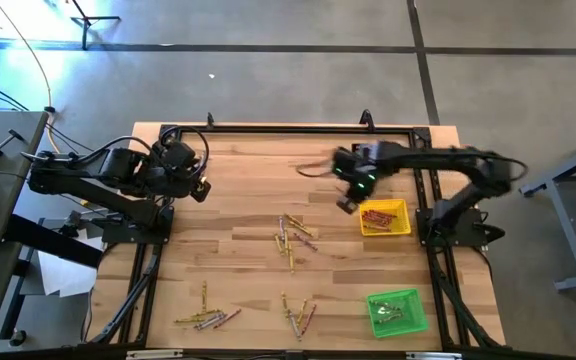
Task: Sort crayons
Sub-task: Put the red crayon into the yellow bin
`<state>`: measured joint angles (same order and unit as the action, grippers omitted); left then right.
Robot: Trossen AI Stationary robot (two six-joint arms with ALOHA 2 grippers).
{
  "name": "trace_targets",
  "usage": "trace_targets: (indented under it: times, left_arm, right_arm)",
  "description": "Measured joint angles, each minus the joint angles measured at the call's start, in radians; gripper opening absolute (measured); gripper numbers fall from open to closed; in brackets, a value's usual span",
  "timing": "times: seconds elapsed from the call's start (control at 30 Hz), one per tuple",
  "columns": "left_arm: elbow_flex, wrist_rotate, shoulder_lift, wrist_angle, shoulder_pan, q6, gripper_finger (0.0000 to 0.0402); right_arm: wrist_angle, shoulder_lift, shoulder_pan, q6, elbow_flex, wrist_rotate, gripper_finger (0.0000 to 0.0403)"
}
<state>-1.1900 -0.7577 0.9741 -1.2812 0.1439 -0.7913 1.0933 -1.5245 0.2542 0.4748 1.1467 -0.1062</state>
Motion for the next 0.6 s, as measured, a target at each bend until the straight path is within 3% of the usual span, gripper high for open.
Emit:
trace_targets:
  times: [0.13,0.3,0.6]
  left_arm:
    - [0.000,-0.058,0.000,0.000,0.000,0.002,0.0099]
    - [0.000,-0.100,0.000,0.001,-0.015,0.063,0.0099]
    - [0.000,-0.073,0.000,0.001,-0.061,0.088,0.0099]
  right_arm:
    - [-0.038,0.176,-0.050,0.192,-0.220,0.053,0.0012]
    - [-0.042,0.320,-0.121,0.310,-0.381,0.076,0.0012]
    - [-0.059,0.419,-0.200,0.049,-0.515,0.078,0.0013]
